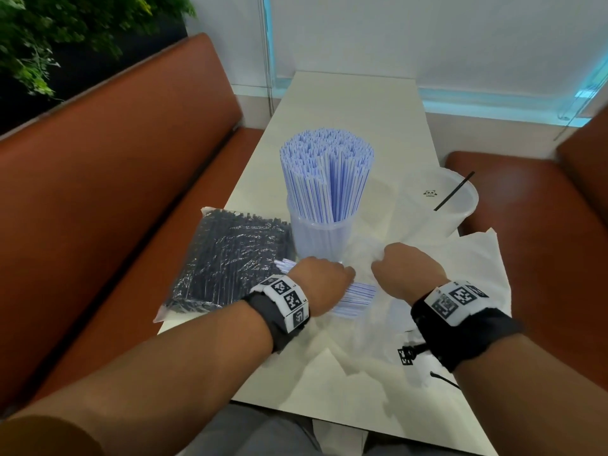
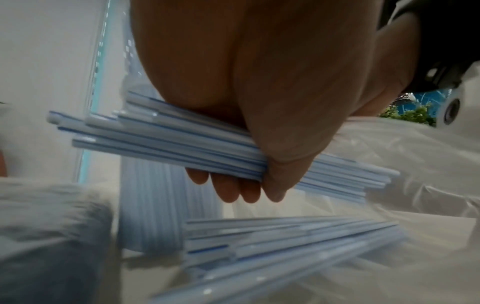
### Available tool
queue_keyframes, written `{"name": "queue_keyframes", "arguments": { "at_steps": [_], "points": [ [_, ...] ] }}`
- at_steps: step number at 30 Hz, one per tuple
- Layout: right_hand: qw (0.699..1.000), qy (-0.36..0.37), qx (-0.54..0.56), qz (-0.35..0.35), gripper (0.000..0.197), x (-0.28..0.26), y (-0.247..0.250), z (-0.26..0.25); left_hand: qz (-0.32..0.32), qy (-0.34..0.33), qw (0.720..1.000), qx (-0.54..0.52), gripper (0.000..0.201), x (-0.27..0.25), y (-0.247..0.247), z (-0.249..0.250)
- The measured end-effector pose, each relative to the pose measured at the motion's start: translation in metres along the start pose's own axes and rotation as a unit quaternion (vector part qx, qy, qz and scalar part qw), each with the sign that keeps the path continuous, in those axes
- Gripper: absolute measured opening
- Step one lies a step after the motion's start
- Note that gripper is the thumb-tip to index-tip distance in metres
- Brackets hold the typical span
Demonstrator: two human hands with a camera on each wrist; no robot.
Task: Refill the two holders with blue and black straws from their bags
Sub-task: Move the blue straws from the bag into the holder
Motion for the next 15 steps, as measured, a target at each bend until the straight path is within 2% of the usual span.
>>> {"name": "queue_keyframes", "arguments": {
  "at_steps": [3, 7, 10, 12, 14, 15],
  "points": [
    [0.999, 0.01, 0.022, 0.024, 0.026, 0.004, -0.002, 0.005, 0.008, 0.023, 1.0, -0.006, 0.027, -0.014, 0.003, -0.035],
    [0.995, 0.007, 0.087, 0.052, 0.056, 0.006, -0.013, 0.013, 0.019, 0.062, 0.998, -0.017, 0.023, -0.036, -0.001, -0.093],
    [0.991, 0.003, 0.112, 0.069, 0.06, 0.005, -0.018, 0.013, 0.026, 0.109, 0.994, -0.009, 0.018, -0.053, -0.009, -0.134],
    [0.986, 0.009, 0.129, 0.105, 0.059, 0.004, -0.013, 0.01, 0.042, 0.13, 0.99, -0.022, 0.019, -0.061, -0.01, -0.15],
    [0.958, 0.036, 0.205, 0.195, 0.058, 0.0, 0.004, 0.004, 0.07, 0.134, 0.988, -0.037, 0.018, -0.065, -0.007, -0.154],
    [0.93, 0.052, 0.271, 0.243, 0.06, -0.004, 0.013, 0.001, 0.084, 0.13, 0.987, -0.046, 0.017, -0.065, -0.003, -0.151]
  ]
}}
Point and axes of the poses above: each hand's wrist, its own x-axis towards the middle knuckle, its own y-axis out of the back of the hand, z = x × y, the point moved 7 cm from there along x, towards the middle knuckle, and after that the axes turned 9 degrees about y, right-handed, at the moved point
